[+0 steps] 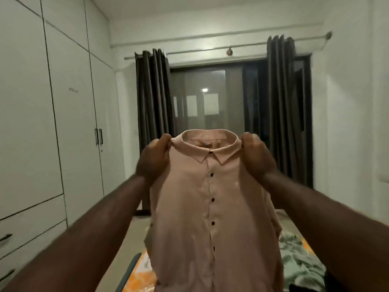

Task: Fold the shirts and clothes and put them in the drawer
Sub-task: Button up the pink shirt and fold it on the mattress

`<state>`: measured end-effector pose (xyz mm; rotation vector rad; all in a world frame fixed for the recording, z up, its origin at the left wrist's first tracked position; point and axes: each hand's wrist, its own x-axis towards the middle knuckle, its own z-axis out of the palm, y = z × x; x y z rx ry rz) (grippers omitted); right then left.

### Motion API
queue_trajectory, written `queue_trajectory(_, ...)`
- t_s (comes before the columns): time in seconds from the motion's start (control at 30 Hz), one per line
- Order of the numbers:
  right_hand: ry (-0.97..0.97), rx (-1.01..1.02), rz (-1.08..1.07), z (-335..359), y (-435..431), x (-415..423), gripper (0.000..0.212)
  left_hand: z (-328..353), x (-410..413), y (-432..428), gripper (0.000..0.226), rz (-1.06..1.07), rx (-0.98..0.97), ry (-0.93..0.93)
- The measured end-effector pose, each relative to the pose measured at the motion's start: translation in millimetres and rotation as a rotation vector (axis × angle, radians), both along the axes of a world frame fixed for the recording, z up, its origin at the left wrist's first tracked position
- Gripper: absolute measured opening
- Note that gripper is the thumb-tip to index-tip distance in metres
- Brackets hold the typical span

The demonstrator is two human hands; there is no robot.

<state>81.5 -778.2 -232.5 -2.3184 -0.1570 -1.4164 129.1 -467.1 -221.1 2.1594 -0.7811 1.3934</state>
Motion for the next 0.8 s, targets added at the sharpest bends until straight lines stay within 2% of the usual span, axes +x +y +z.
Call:
queue_trajectory(0.07,0.035,-0.119,-0.107,17.3,-5.1,-0.1,0.022,16.8,-1.8,5.7,0.027,0.117,0.229,-0.023)
queue_trajectory(0.13,0.059,-0.128,-0.175,29.9,-8.2,0.5,0.02,27.1,-4.0,12.0,0.039,0.222,0.474,-0.025)
queue_trajectory(0.23,0.077,-0.096,-0.231,42.3,-3.0,-0.4,0.02,34.8,-3.4,14.1,0.04,0.242,0.611,-0.13)
queue_trajectory(0.3,0.096,-0.004,-0.18,46.6,1.6,1.0,0.018,36.3,-3.5,12.3,0.031,0.233,0.598,-0.089)
queue_trajectory(0.37,0.169,0.029,-0.058,39.8,3.4,6.1,0.008,30.8,-3.1,15.5,0.022,0.203,0.456,0.058)
queue_trajectory(0.43,0.393,-0.073,0.072,17.3,1.7,10.7,0.005,12.7,2.9,27.8,0.015,0.262,0.311,0.151)
queue_trajectory(0.47,0.545,-0.146,0.106,2.3,1.0,10.6,0.013,-0.5,5.8,36.4,0.015,0.313,0.267,0.183)
queue_trajectory(0.53,0.786,-0.26,0.144,-28.2,-2.8,9.7,0.037,-31.7,12.2,54.2,0.019,0.382,0.26,0.259)
queue_trajectory(0.6,0.894,-0.265,0.221,-53.0,-7.1,10.7,0.049,-60.6,16.5,65.6,0.028,0.386,0.286,0.339)
queue_trajectory(0.8,1.129,-0.217,0.267,-93.0,-13.6,11.6,0.035,-122.9,24.5,71.2,0.042,0.219,0.219,0.618)
